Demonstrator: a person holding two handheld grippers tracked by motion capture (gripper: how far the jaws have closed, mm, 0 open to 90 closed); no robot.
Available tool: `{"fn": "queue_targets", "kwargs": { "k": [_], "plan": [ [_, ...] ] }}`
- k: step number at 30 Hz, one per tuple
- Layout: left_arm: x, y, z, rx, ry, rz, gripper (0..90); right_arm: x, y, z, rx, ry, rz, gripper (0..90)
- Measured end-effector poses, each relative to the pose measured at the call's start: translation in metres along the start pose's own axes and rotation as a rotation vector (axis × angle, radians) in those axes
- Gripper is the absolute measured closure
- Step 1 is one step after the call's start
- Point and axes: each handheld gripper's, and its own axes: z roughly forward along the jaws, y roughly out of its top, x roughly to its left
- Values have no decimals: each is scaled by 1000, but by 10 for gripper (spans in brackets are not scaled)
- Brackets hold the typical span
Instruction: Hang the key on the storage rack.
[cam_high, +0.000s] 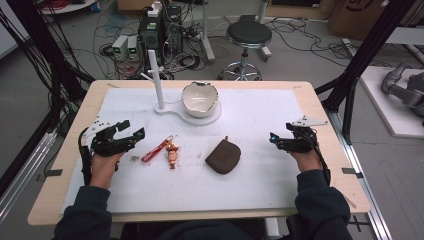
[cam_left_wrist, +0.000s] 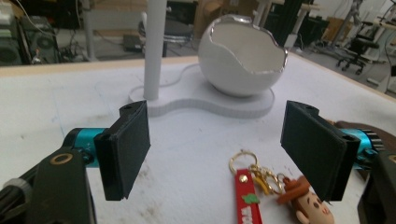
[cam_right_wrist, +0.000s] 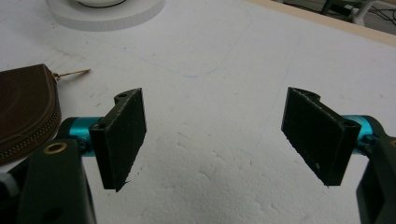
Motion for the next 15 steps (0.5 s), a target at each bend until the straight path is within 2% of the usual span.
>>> {"fn": "queue_targets", "kwargs": {
  "k": [2, 5, 6, 7, 9, 10, 12, 15],
  "plan": [
    [0, -3, 1, 41, -17, -10, 240, 1, 0, 0, 2, 1, -1, 224],
    [-1, -10, 4, 137, -68, -14, 300, 4, 0, 1, 10, 0, -20, 226],
    [-3, -14, 7, 198, -80, 0, 310, 3, 1, 2, 6, 2, -19, 227],
    [-3, -14, 7, 198, -80, 0, 325, 3, 1, 2, 6, 2, -19, 227],
    [-5, -19, 13, 260, -90, 10, 346, 2, 0, 3, 8, 2, -14, 227],
    [-7, -21, 17, 297, -89, 29, 348, 1, 0, 5, 11, 6, -8, 227],
    [-11, -24, 20, 332, -88, 59, 348, 1, 0, 7, 14, 9, -13, 227],
    [-15, -26, 23, 364, -114, 74, 342, 2, 0, 7, 18, 11, -21, 228]
  ]
}}
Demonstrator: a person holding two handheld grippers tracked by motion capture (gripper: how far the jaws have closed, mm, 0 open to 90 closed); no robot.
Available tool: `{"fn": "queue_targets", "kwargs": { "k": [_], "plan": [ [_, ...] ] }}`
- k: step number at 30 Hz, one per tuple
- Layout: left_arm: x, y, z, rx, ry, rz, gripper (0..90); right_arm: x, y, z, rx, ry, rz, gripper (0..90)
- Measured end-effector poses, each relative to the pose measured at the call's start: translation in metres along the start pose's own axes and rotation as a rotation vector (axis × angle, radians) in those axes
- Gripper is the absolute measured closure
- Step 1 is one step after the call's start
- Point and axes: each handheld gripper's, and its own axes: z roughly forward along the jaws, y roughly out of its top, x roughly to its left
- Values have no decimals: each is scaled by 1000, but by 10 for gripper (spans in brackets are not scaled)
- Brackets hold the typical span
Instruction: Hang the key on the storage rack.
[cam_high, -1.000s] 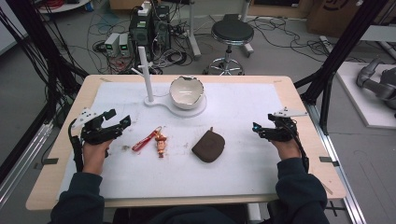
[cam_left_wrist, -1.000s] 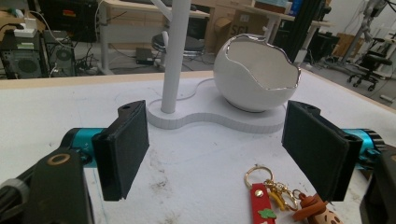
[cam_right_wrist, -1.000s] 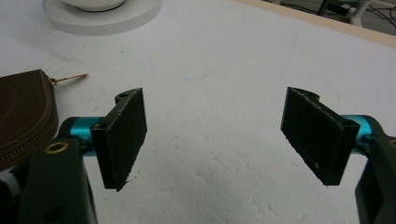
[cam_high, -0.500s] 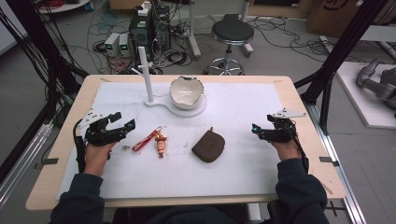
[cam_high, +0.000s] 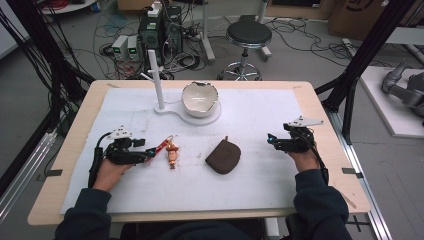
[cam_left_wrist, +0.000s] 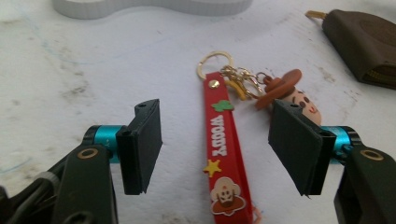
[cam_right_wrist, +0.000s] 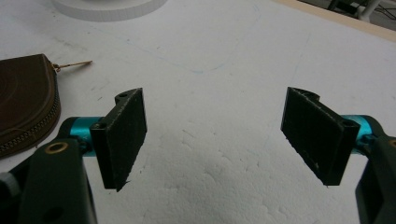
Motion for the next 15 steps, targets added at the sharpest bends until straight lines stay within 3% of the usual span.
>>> {"fn": "queue_targets", "kwargs": {
  "k": [6, 10, 12, 15],
  "plan": [
    [-3, -2, 9, 90, 23, 21, 331, 0, 0, -1, -2, -2, 1, 230],
    [-9, -1, 12, 144, 55, 101, 340, 1, 0, 0, 2, -1, 0, 231],
    [-10, 1, 11, 159, 100, 138, 438, 1, 0, 0, 9, 0, 0, 231],
    [-8, 2, 7, 159, 88, 134, 613, 0, 0, 0, 12, 0, 1, 231]
  ]
}}
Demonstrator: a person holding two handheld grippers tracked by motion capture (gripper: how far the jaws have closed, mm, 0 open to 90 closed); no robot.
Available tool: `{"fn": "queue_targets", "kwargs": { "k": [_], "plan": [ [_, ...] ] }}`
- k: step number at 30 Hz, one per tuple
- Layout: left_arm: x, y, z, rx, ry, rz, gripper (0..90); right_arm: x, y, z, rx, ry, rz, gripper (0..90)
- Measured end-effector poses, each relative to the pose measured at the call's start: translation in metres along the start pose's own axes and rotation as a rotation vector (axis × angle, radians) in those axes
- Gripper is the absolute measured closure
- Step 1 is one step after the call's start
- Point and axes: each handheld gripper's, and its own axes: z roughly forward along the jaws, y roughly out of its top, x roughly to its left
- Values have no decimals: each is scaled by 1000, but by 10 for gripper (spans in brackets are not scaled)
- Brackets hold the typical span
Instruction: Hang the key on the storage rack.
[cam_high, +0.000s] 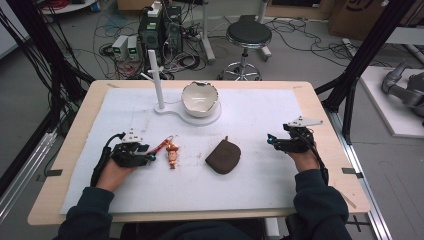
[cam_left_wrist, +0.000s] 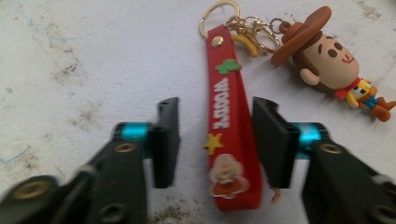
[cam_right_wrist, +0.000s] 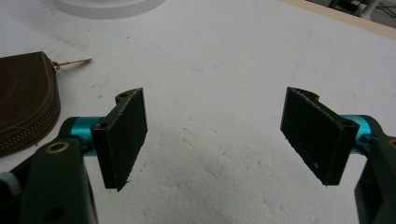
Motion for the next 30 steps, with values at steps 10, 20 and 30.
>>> {"fn": "queue_targets", "kwargs": {
  "k": [10, 20, 30],
  "plan": [
    [13, 2, -18, -142, 17, -112, 862, 0, 0, 1, 3, 4, -4, 232],
    [14, 21, -39, -364, -39, -160, 867, 1, 0, 1, 0, 3, 3, 232],
    [15, 57, -62, -483, -10, -127, 868, -2, 0, -1, -19, 4, 18, 231]
  ]
}}
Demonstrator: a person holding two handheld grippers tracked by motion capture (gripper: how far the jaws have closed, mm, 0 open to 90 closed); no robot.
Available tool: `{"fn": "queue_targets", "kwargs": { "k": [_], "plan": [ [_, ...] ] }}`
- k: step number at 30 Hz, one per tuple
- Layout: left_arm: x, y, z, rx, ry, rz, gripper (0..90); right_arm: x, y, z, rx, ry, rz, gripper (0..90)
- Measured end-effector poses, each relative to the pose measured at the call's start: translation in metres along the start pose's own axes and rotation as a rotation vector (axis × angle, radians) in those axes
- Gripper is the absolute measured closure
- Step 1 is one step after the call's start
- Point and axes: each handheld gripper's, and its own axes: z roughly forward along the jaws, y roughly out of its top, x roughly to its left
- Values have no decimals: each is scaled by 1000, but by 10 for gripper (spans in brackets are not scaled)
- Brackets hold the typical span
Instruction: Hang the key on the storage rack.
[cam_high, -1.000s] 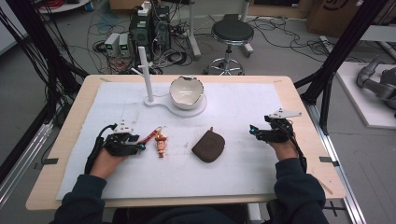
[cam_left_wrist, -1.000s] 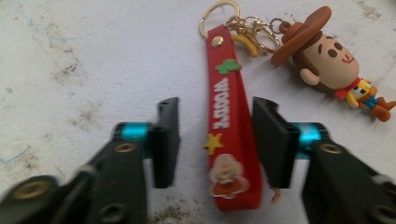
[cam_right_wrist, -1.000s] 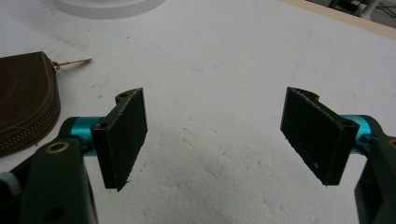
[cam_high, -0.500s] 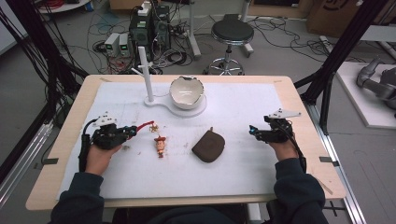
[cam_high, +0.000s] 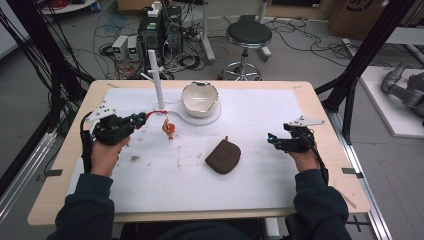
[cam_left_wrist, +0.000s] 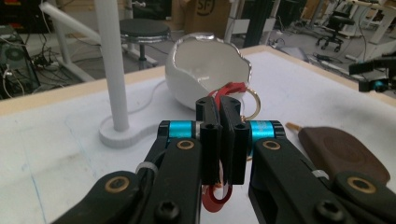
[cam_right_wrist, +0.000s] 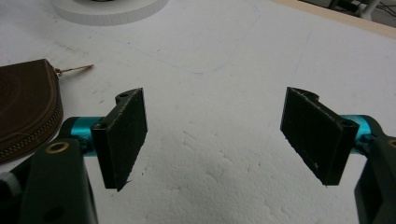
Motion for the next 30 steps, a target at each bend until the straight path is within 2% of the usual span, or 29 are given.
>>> {"fn": "queue_targets", "kwargs": {
  "k": [6, 15, 21, 30],
  "plan": [
    [4, 30, -1, -24, 35, 16, 868, 0, 0, 0, -5, 4, 5, 231],
    [18, 68, -1, -29, 142, -3, 867, 0, 1, 1, -7, 9, 0, 232],
    [25, 83, -1, -19, 201, 1, 867, 0, 1, 1, -6, 7, 0, 231],
    [29, 106, 1, -21, 232, 8, 866, 1, 1, 2, 3, 14, -1, 231]
  ]
}}
